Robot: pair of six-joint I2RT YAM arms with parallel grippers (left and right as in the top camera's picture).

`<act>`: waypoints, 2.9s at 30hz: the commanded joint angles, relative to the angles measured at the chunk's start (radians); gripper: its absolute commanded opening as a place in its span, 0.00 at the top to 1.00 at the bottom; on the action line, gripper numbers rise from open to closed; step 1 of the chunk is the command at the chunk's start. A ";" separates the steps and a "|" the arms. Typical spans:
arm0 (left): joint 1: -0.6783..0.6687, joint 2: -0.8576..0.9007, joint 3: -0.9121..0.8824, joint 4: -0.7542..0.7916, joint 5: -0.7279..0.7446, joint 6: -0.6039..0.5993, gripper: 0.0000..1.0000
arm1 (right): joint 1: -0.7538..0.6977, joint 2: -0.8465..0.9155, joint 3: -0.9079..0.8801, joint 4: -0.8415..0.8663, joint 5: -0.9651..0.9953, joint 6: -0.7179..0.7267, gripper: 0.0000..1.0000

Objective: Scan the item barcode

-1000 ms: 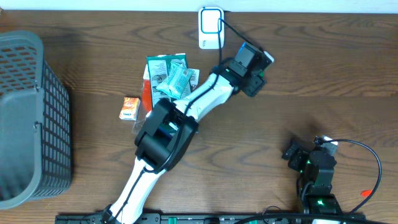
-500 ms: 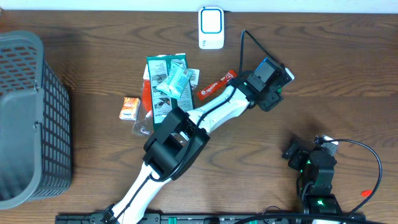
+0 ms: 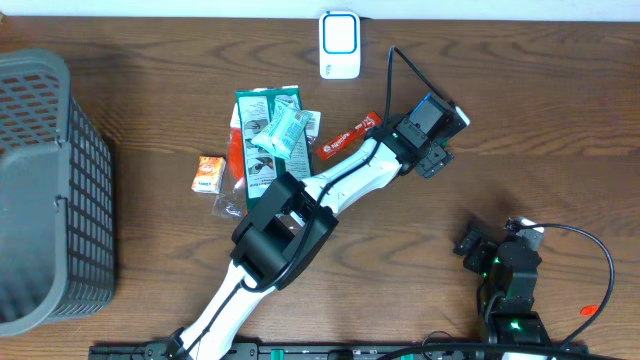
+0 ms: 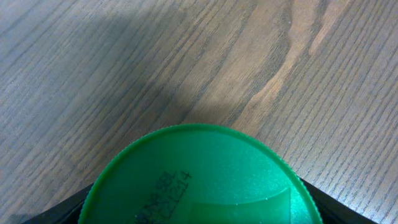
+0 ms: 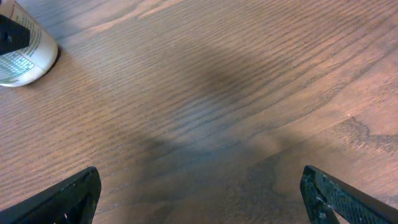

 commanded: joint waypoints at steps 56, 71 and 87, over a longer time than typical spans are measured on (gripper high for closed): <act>0.911 -0.830 0.006 -0.524 0.268 -0.260 0.02 | 0.002 0.011 0.140 0.378 -0.884 0.272 0.01; 0.911 -0.810 -0.030 -0.549 0.189 -0.186 0.02 | 0.003 0.544 0.837 -0.503 -0.424 -0.325 0.01; 0.897 -0.578 -0.057 -0.620 0.156 -0.196 0.02 | 0.144 0.968 1.032 -0.423 -0.353 -0.491 0.01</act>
